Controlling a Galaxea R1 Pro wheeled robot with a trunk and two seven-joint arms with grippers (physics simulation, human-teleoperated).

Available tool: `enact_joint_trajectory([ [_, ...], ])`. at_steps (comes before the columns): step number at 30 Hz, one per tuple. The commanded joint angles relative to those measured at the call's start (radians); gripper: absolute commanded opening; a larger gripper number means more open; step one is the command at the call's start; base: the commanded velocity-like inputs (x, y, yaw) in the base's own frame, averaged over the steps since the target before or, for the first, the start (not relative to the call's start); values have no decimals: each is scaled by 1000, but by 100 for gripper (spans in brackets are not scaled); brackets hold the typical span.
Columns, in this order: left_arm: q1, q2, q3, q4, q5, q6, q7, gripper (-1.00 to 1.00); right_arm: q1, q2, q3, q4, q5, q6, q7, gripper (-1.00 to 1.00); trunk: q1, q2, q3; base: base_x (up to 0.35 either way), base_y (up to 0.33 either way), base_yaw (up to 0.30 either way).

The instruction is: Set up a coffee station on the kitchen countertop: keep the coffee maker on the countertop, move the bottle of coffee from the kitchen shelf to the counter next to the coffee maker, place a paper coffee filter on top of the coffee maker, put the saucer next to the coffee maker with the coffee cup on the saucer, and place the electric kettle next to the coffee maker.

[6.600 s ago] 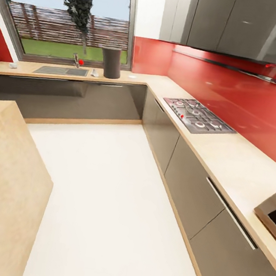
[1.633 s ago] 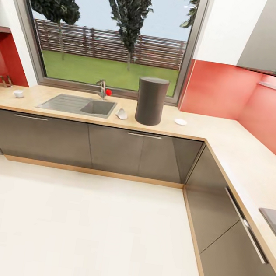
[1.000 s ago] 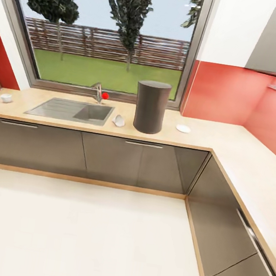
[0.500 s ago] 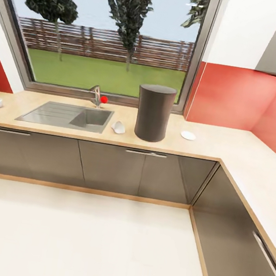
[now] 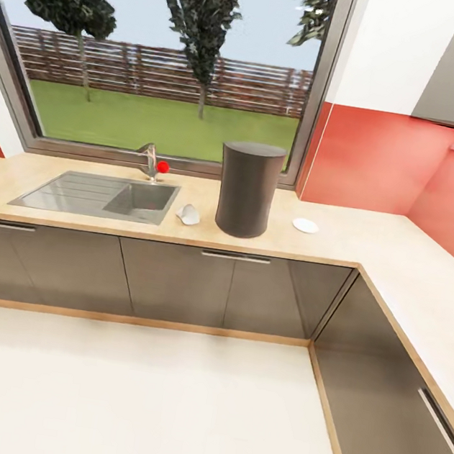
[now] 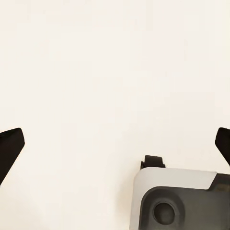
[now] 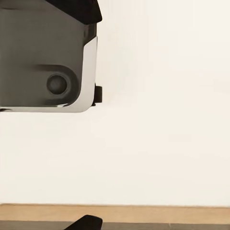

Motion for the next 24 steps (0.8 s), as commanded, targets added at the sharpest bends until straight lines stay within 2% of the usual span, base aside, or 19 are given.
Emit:
enact_joint_trajectory([
  [1, -1, 0, 2, 1, 4, -3, -1, 100, 0, 0, -3, 0, 8, -2, 0, 100, 1, -2, -2, 3, 2, -3],
  [17, -9, -4, -1, -25, 8, -5, -3, 100, 0, 1, -7, -2, 5, -2, 0, 100, 1, -2, -2, 0, 0, 0],
  [20, -16, -5, -1, -72, 8, -4, -7, 100, 0, 1, -7, -1, 6, -1, 0, 100, 1, -2, -2, 0, 0, 0],
  [24, -49, -8, -1, -204, 9, 4, -10, 100, 0, 2, -6, 0, 7, -1, 0, 100, 1, -2, -2, 0, 0, 0],
])
